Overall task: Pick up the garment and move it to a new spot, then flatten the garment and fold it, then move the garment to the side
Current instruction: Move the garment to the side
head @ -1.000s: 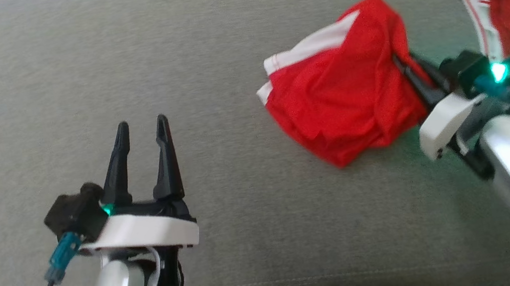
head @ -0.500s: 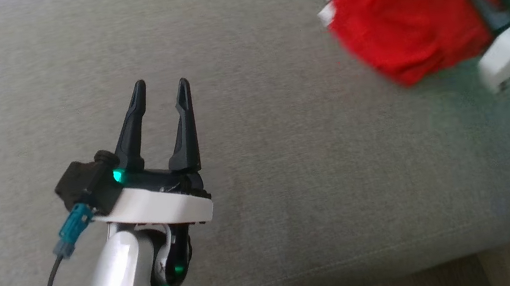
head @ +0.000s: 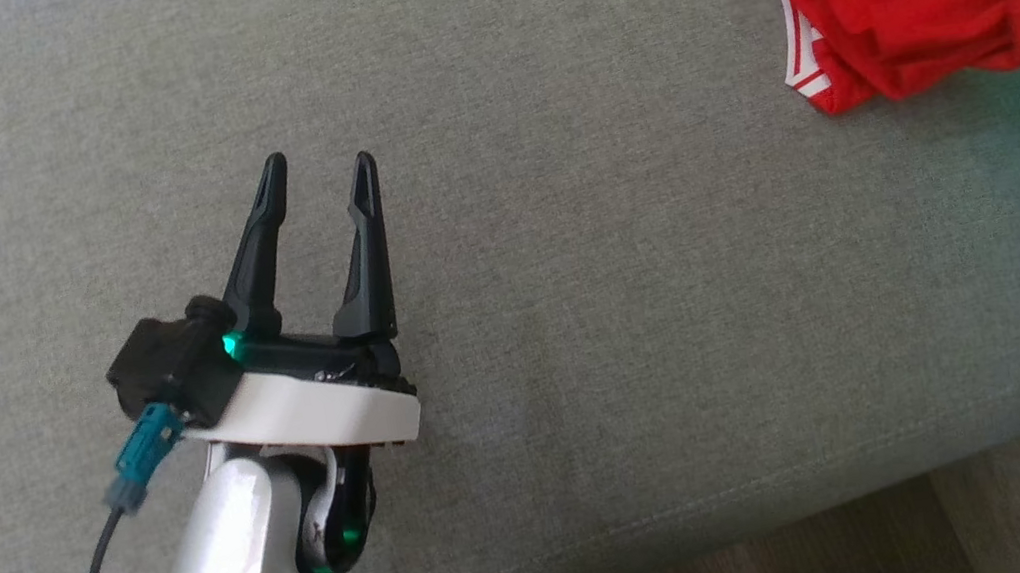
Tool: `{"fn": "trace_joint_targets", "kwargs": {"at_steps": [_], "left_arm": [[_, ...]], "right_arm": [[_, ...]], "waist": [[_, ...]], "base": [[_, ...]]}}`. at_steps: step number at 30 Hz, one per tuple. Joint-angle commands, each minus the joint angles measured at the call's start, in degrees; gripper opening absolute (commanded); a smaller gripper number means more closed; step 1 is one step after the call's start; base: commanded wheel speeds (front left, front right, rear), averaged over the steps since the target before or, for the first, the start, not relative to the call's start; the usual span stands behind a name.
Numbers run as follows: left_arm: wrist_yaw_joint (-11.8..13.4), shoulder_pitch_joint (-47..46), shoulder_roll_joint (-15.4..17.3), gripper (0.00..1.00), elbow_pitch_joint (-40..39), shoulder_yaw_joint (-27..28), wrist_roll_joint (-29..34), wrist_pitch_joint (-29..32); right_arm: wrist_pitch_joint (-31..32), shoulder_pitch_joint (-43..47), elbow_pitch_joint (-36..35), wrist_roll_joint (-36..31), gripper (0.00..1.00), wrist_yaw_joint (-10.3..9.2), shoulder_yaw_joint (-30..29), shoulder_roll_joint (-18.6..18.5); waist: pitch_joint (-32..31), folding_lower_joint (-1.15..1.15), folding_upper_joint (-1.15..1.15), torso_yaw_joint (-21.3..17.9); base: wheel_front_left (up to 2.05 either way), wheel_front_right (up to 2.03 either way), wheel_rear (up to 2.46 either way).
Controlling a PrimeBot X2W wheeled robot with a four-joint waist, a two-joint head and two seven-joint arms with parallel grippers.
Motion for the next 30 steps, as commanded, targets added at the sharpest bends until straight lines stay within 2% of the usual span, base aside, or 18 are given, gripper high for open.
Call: {"fn": "trace_joint_targets", "kwargs": {"at_steps": [1, 8, 9, 10, 22, 30], "left_arm": [[-0.31, -1.59, 0.45, 1.00, -1.92, 1.94, 0.30, -0.29], [-0.37, -1.41, 0.45, 1.00, -2.00, 2.50, 0.59, -0.29], [-0.43, -1.40, 0.45, 1.00, -1.99, 2.71, 0.69, -0.29], [-0.50, -1.40, 0.45, 1.00, -1.95, 2.92, 0.81, -0.29], [-0.61, -1.24, 0.45, 1.00, -1.32, 3.90, -0.20, -0.29], [0.58, 0.44, 0.45, 1.00, -1.72, 3.80, -1.88, -0.29]], "right_arm": [[0.11, -0.62, -1.05, 0.36, 0.00, 0.37, -0.36, -2.20], [1.12, -1.10, 1.91, 0.57, 0.00, 0.37, -2.80, -1.40], [1.09, -1.19, 2.05, 0.49, 0.20, 0.37, -3.01, -1.29], [0.92, -1.31, 2.13, 0.54, 1.00, 0.37, -3.40, -1.06], [-1.26, -1.59, 0.80, -0.95, 1.00, 0.37, -7.77, 1.64], [-5.12, 2.31, -8.91, -0.64, 1.00, 0.37, -9.05, 7.94]], "waist": [[0.14, 0.00, 0.00, 0.14], [0.98, 0.00, 0.00, 0.72], [1.14, 0.00, 0.00, 0.80], [1.30, 0.00, 0.00, 0.88], [-1.22, 0.00, 0.00, 2.08], [-6.21, 0.00, 0.00, 4.23]], "base": [[0.00, 0.00, 0.00], [0.00, 0.00, 0.00], [0.00, 0.00, 0.00], [0.00, 0.00, 0.00], [0.00, 0.00, 0.00], [0.00, 0.00, 0.00]]}}
